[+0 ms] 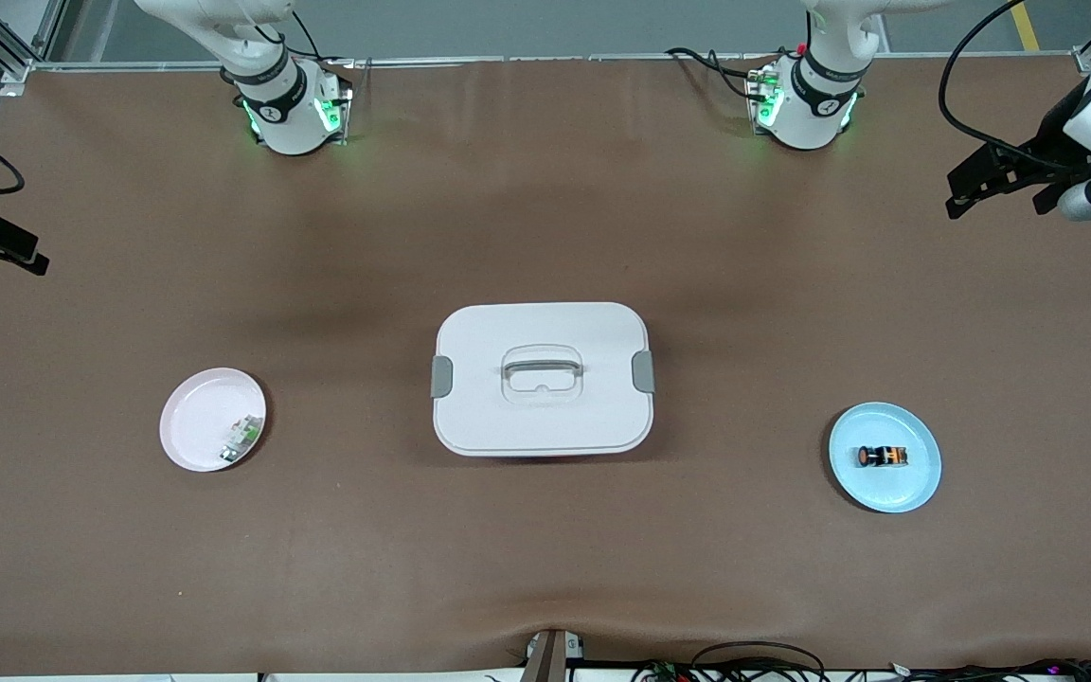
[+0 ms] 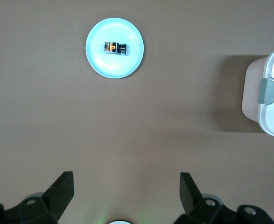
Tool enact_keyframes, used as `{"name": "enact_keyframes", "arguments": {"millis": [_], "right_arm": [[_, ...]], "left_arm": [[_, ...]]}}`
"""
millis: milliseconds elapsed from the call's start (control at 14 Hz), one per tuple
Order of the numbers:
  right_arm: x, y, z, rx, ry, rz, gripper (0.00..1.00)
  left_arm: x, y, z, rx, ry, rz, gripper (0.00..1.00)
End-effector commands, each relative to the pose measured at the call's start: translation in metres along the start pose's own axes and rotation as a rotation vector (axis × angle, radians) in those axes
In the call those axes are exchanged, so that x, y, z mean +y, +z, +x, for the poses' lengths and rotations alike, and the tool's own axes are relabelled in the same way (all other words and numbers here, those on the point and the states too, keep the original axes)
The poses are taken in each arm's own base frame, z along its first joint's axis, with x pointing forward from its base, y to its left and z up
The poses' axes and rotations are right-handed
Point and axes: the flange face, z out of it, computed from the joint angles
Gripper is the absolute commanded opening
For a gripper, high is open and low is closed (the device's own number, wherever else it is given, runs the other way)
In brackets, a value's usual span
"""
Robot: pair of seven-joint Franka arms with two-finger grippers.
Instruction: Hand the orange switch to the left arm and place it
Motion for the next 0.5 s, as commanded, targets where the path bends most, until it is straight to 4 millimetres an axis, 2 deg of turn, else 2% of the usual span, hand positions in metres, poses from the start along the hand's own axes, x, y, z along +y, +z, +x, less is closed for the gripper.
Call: {"name": "enact_keyframes", "arguments": {"millis": [0, 430], "right_arm": [[-0.0007, -0.0046, -0.0025, 0.007, 0.017, -0.002, 1.0], [-0.0016, -0.0037, -0.002, 0.006, 0.013, -0.002, 1.0]], "left_arm": [[-0.0007, -0.0033, -0.0011, 0.005, 0.025, 0.033, 1.0], [-0.0035, -0.0115, 0.0075, 0.02, 0.029, 0.026, 1.0]]}}
